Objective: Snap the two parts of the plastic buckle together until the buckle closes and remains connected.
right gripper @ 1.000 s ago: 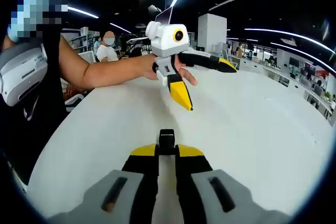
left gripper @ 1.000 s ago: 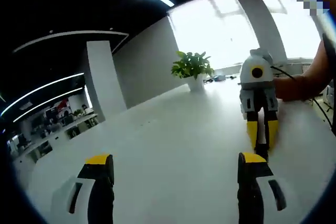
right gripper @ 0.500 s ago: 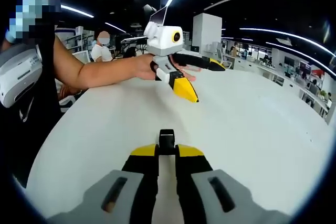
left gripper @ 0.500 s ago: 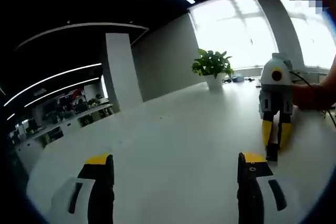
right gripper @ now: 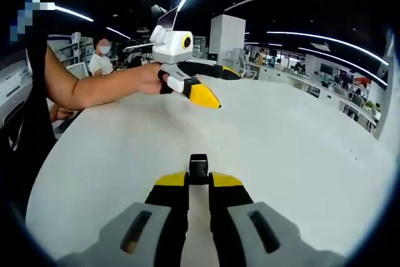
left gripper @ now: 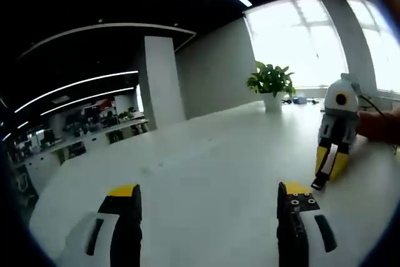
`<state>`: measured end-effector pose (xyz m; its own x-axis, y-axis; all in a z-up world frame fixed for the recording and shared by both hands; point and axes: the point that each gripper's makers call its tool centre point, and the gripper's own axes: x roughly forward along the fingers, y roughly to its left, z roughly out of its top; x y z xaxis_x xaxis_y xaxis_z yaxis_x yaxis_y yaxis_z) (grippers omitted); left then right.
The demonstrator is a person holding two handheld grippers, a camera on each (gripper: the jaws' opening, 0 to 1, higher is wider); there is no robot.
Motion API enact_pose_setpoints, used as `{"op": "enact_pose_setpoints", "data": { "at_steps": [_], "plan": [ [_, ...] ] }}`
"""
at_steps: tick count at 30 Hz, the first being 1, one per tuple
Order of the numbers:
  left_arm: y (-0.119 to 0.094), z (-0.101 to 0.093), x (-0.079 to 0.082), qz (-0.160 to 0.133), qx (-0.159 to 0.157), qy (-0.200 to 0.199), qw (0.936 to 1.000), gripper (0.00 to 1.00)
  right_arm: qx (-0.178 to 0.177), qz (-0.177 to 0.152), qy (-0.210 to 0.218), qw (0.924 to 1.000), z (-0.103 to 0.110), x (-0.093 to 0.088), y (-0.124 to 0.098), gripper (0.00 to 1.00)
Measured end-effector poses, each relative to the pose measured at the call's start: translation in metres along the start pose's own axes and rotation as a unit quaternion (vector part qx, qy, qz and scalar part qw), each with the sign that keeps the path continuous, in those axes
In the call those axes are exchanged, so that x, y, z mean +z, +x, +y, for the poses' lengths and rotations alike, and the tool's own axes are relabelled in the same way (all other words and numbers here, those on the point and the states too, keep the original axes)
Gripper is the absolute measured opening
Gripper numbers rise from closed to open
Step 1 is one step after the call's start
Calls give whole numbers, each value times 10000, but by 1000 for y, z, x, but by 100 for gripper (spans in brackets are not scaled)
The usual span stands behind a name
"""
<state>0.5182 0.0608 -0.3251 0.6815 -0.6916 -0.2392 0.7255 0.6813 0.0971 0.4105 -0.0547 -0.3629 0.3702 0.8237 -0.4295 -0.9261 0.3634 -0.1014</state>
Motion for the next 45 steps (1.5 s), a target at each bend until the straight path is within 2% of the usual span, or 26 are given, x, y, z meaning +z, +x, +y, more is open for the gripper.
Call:
{"op": "enact_pose_setpoints", "data": {
  "at_steps": [2, 6, 11, 17, 21, 29, 45],
  "plan": [
    [0, 3, 0, -36, 73, -12, 10000, 88, -91, -13, 42, 9999, -4, 0, -1, 10],
    [-1, 4, 2, -106, 88, 31, 9999, 89, -224, 32, 72, 9997, -9, -2, -2, 10],
    [0, 3, -1, -133, -66, -96, 9998, 92, -441, 31, 115, 9990, -18, -2, -4, 10],
    [-1, 8, 1, -249, -6, -205, 9995, 95, -503, 28, 198, 9985, -21, -3, -2, 10],
    [0, 12, -2, -178, 81, -139, 9997, 95, -667, 8, 209, 9976, -30, 0, -2, 10],
    [2, 7, -6, -48, -29, -81, 10000, 99, -764, -71, 319, 9965, -45, 10, -2, 10],
    [6, 3, -11, 99, 4, -68, 9999, 99, -1014, -7, 544, 9934, -78, 9, 6, 10]
  ]
}}
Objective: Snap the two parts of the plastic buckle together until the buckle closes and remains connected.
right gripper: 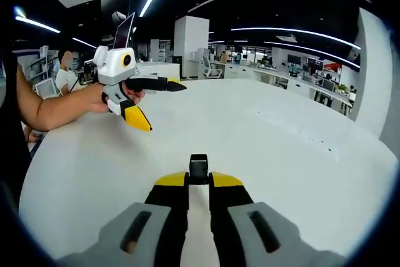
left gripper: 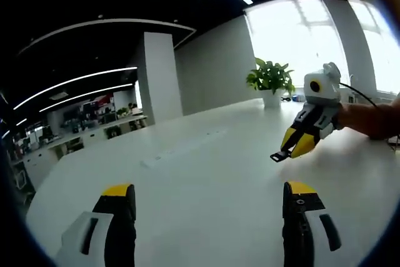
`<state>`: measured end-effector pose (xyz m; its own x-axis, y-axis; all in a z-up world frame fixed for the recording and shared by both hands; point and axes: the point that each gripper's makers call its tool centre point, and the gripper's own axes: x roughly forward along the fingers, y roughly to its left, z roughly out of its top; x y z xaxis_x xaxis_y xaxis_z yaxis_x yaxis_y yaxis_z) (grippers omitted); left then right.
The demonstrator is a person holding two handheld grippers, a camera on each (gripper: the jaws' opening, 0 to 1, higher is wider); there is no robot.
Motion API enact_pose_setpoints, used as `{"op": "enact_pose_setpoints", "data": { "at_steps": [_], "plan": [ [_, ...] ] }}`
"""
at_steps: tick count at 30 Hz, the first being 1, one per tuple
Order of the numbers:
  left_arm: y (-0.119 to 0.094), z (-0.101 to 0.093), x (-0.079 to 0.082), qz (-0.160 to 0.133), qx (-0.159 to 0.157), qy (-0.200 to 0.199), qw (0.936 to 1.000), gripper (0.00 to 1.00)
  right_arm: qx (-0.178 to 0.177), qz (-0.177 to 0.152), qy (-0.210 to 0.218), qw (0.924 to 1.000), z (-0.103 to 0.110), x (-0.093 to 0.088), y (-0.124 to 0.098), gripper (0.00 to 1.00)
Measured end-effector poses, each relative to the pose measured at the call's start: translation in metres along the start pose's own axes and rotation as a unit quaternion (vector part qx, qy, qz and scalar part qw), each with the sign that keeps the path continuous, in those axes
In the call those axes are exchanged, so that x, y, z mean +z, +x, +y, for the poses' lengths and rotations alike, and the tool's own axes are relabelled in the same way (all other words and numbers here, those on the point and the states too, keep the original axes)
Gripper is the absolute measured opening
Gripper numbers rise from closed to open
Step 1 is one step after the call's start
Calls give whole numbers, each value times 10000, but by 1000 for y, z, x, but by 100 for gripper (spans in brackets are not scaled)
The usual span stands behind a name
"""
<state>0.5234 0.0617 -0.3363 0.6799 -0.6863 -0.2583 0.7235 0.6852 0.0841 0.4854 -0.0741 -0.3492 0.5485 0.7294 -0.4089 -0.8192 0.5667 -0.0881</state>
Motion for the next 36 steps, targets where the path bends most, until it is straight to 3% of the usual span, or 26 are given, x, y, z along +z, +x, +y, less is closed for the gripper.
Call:
{"op": "enact_pose_setpoints", "data": {
  "at_steps": [36],
  "plan": [
    [-1, -9, 4, -4, -160, 75, 9998, 99, -307, 83, 250, 9992, -51, -1, 36, 10]
  ]
}}
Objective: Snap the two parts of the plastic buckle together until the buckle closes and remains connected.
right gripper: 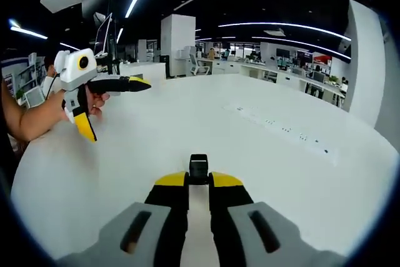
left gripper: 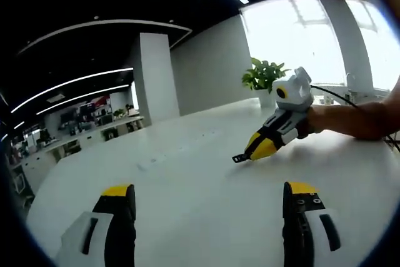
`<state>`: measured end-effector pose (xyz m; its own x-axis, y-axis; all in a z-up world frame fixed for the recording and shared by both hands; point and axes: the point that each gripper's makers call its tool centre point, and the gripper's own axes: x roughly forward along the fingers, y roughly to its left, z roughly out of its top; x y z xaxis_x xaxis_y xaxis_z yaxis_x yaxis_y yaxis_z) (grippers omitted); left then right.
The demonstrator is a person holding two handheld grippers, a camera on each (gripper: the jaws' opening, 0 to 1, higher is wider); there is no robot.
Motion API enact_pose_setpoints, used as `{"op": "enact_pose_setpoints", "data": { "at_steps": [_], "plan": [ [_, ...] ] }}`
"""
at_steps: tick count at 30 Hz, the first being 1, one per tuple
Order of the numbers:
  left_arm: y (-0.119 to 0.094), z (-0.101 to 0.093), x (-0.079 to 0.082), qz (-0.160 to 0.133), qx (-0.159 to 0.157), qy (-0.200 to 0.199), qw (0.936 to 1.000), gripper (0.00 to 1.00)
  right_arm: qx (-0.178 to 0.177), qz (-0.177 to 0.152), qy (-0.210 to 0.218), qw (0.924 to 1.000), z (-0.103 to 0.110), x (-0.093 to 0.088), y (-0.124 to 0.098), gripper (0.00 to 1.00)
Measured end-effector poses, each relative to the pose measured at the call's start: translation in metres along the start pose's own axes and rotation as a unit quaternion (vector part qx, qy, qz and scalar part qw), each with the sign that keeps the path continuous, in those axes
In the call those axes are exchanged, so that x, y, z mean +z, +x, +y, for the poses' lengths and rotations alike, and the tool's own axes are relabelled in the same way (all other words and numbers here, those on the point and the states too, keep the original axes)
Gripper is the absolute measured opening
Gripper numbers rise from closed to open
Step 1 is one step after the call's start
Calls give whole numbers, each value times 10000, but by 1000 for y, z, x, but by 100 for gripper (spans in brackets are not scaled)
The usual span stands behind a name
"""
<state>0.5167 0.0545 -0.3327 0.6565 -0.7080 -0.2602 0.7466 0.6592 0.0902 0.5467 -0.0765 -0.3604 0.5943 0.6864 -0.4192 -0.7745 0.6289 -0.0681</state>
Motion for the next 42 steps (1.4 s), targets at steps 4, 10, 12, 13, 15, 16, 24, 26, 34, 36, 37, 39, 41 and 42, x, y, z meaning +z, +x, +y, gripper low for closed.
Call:
{"op": "enact_pose_setpoints", "data": {
  "at_steps": [4, 10, 12, 13, 15, 16, 24, 26, 34, 36, 37, 39, 41, 42],
  "plan": [
    [1, 0, -1, 14, -72, -134, 9999, 99, -15, 9, 25, 10000, -5, 1, 6, 10],
    [1, -3, 1, -10, -128, -130, 9998, 99, -53, 0, 28, 10000, -10, 4, 12, 10],
    [1, -4, 1, -10, -167, -127, 9998, 99, -53, -8, 48, 10000, -11, 5, 14, 10],
    [1, -5, 1, -3, -211, -111, 9997, 99, -66, -2, 50, 10000, -13, 5, 16, 10],
    [1, -6, 1, 21, -220, -68, 9997, 99, -78, -2, 74, 9999, -14, 5, 17, 10],
    [1, -7, 1, 14, -233, -68, 9997, 99, -83, -10, 85, 9999, -14, 6, 18, 10],
    [-1, -9, 3, -51, -241, -131, 9996, 99, -96, -27, 79, 9999, -19, 12, 26, 10],
    [-2, -8, 3, -58, -213, -134, 9997, 99, -127, -15, 94, 9999, -22, 11, 28, 10],
    [-3, -11, 3, -73, -218, -119, 9997, 99, -267, 5, 198, 9994, -37, 10, 33, 10],
    [-3, -11, 3, -72, -227, -108, 9997, 99, -279, 19, 205, 9994, -39, 10, 36, 10],
    [-3, -11, 3, -71, -223, -101, 9997, 99, -285, 15, 212, 9994, -41, 10, 38, 10],
    [-3, -10, 4, -97, -229, -98, 9996, 99, -295, 49, 197, 9994, -44, 9, 42, 10],
    [-5, -11, 5, -122, -202, -80, 9997, 99, -296, 69, 202, 9993, -46, 9, 45, 10],
    [-6, -11, 5, -124, -191, -83, 9997, 99, -308, 77, 204, 9993, -47, 8, 46, 10]
  ]
}}
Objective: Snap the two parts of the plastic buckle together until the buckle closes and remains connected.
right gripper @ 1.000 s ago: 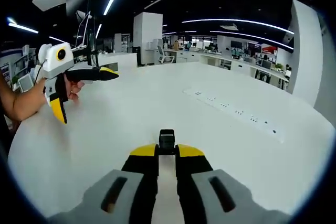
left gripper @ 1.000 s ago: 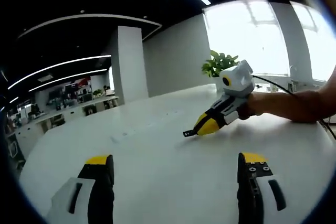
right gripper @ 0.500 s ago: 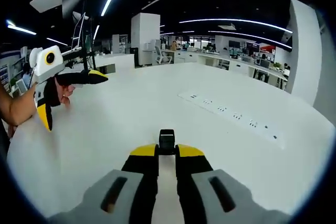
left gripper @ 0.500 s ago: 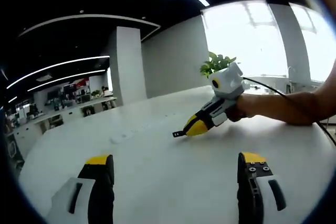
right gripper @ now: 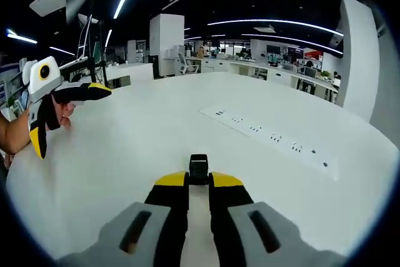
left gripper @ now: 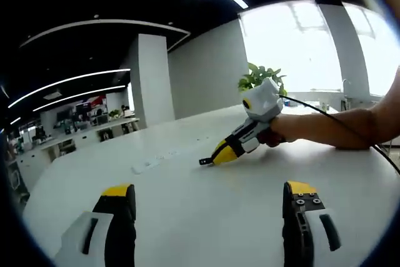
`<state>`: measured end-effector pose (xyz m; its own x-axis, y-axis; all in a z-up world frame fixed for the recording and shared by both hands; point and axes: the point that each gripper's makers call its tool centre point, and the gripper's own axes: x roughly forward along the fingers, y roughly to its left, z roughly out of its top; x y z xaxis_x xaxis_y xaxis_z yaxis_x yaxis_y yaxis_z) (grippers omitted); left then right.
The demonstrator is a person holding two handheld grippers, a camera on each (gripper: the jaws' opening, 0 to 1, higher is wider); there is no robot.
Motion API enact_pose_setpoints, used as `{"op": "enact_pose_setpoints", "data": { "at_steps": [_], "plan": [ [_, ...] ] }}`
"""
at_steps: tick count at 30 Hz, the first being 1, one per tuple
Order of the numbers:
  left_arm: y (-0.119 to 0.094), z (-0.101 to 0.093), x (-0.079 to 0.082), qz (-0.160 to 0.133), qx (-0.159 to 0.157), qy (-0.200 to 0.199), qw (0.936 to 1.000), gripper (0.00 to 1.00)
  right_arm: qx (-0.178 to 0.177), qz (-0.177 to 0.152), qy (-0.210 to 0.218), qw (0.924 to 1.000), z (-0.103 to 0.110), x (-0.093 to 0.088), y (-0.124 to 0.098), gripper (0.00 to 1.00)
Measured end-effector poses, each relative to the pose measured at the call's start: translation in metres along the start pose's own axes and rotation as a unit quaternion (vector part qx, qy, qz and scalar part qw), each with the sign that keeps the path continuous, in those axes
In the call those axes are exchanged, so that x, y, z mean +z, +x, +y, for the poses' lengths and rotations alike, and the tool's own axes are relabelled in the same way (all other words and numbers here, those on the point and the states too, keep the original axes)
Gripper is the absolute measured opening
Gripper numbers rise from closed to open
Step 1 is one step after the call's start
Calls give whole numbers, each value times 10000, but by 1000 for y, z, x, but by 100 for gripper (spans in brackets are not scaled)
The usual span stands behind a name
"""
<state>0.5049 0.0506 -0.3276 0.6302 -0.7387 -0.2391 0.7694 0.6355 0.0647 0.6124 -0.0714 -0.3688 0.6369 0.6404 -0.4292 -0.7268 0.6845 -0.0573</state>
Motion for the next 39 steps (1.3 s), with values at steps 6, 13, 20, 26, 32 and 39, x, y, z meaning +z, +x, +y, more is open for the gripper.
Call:
{"op": "enact_pose_setpoints", "data": {
  "at_steps": [6, 13, 20, 26, 32, 39],
  "plan": [
    [-4, 0, 0, -32, -14, -32, 10000, 99, -24, 28, 49, 10000, -8, 1, 8, 10],
    [-5, -3, 1, -45, -32, -36, 10000, 99, -54, 62, 38, 10000, -9, 2, 12, 10],
    [-3, -3, 2, -49, -72, -51, 9999, 99, -90, 40, 31, 9999, -16, 12, 19, 10],
    [-4, 0, 3, -99, -26, -71, 9999, 99, -92, 61, -10, 9999, -19, 18, 24, 10],
    [-5, 1, 5, -113, -15, -84, 9999, 99, -106, 59, 13, 9999, -26, 22, 29, 10],
    [-4, 1, 5, -111, 9, -51, 9999, 99, -168, 44, 67, 9998, -33, 24, 34, 10]
  ]
}}
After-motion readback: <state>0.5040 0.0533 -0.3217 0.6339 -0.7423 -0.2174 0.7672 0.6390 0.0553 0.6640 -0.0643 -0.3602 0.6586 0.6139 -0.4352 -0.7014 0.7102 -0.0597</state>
